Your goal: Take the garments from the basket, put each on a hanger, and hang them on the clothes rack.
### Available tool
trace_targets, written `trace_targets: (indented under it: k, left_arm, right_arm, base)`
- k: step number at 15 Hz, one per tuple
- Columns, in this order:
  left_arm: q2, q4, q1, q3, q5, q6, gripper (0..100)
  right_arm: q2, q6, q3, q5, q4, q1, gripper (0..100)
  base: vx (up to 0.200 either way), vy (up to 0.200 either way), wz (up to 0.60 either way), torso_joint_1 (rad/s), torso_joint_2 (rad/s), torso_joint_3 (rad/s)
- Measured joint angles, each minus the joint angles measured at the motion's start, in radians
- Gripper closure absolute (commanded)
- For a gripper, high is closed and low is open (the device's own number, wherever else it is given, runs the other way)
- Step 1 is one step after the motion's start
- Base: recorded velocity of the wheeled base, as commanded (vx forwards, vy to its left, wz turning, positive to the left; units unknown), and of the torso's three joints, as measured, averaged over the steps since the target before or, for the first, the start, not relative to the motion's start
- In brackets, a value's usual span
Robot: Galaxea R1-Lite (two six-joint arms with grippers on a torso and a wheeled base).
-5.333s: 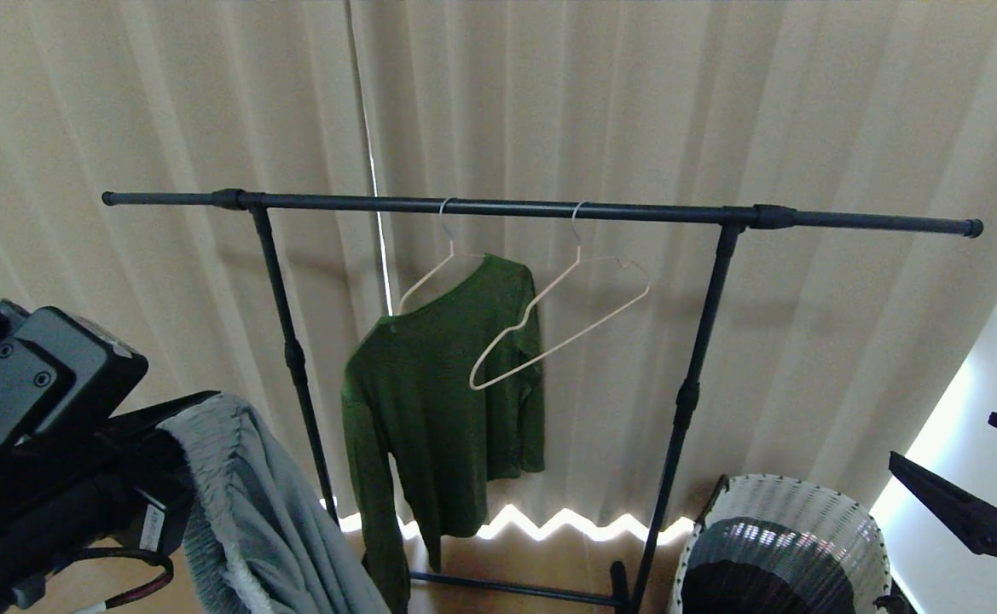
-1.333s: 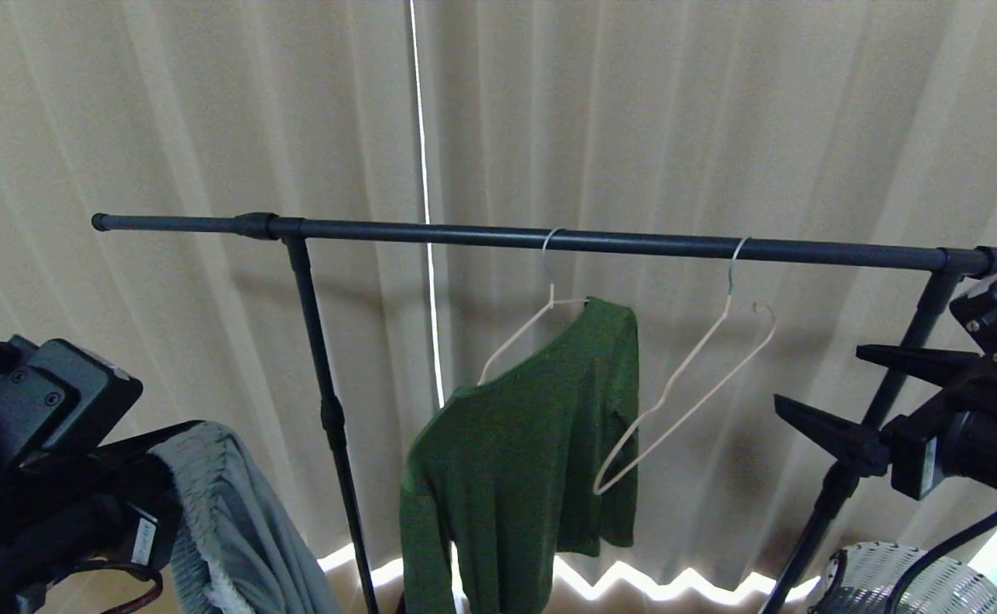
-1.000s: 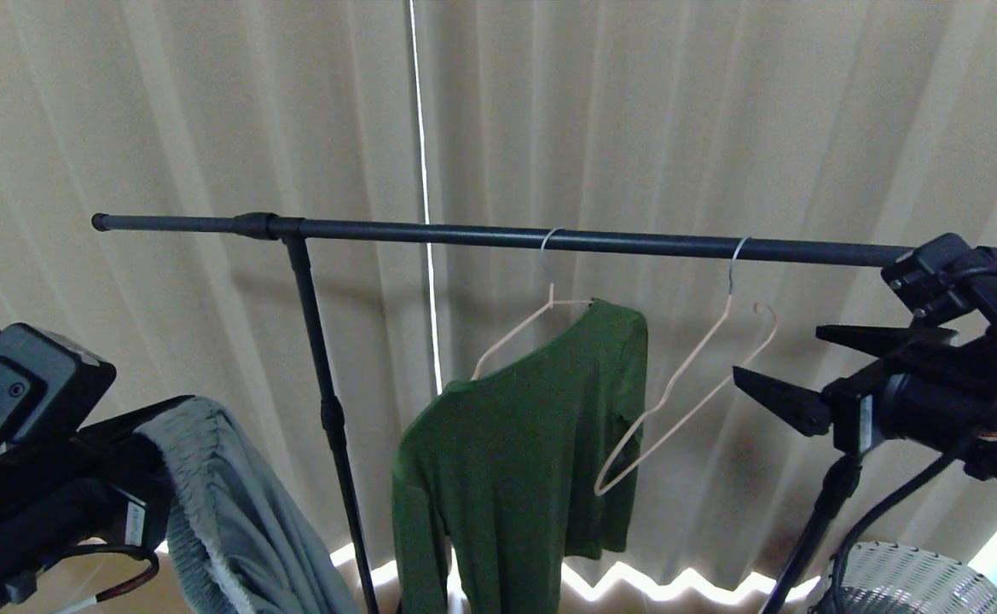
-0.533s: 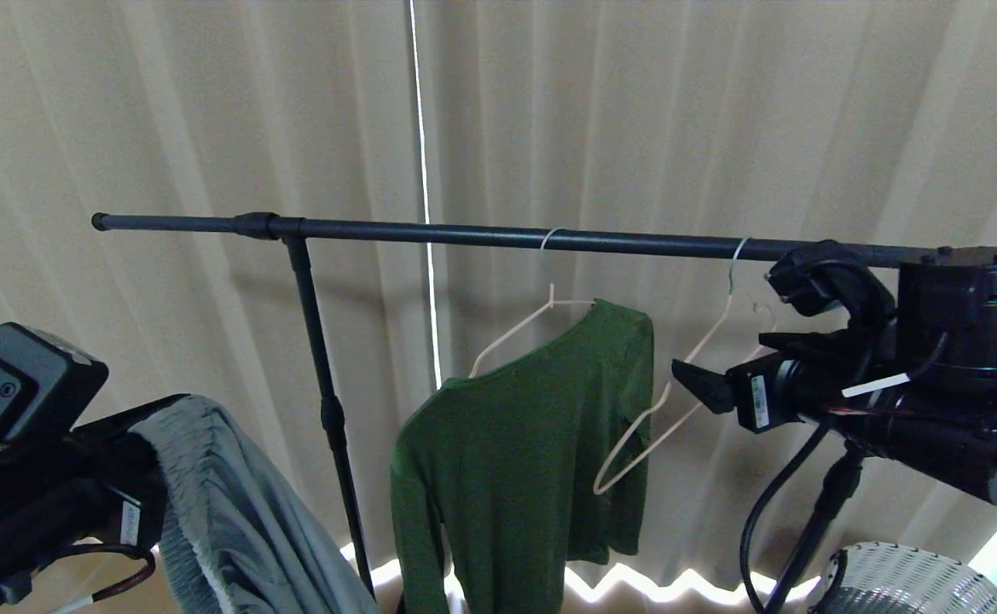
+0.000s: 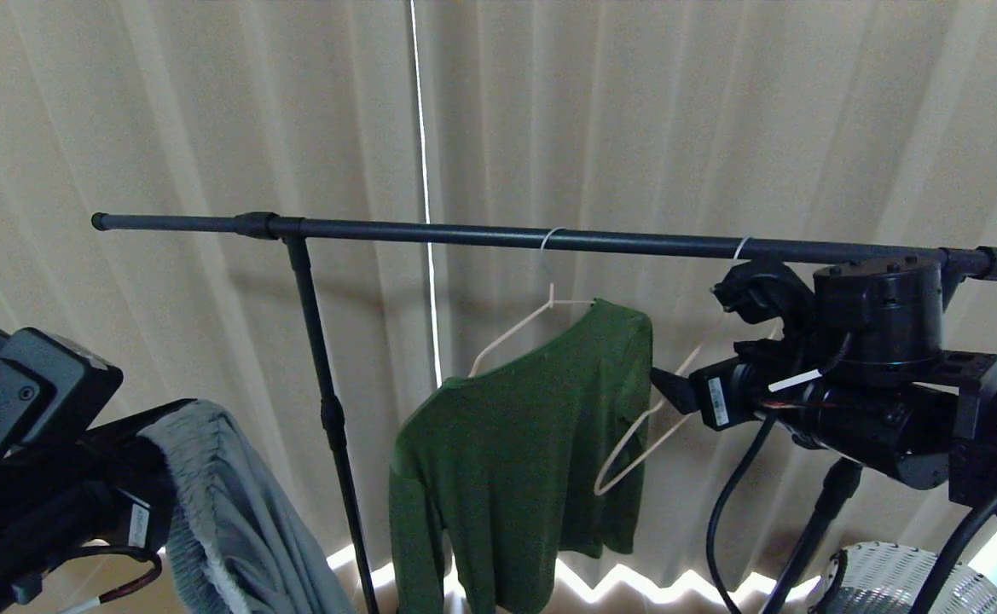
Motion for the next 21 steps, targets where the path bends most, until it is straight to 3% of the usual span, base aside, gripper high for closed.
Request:
trace_targets:
  k: [3, 13, 18, 21]
  left_arm:
    - [0.003, 0.000, 0.000, 0.000, 0.000, 0.001, 100]
    - [0.005, 0.000, 0.000, 0.000, 0.000, -0.001, 100]
    - [0.005, 0.000, 0.000, 0.003, 0.000, 0.000, 100]
    - [0.005, 0.000, 0.000, 0.006, 0.000, 0.001, 100]
  right_arm:
    - [0.002, 0.004, -0.002, -0.038, 0.061, 0.000, 0]
    - [-0.088, 0.041, 0.074, -0.044, 0.096, -0.006, 0]
    - [-0.079, 0.200, 0.076, -0.044, 0.145, -0.011, 0]
    - [-0.074, 0.221, 0.072, -0.043, 0.189, -0.029, 0]
  base:
    - [0.000, 0.000, 0.00, 0.000, 0.00, 0.000]
    - [0.000, 0.000, 0.00, 0.000, 0.00, 0.000]
    - [0.000, 0.000, 0.00, 0.000, 0.00, 0.000]
    - [0.000, 0.000, 0.00, 0.000, 0.00, 0.000]
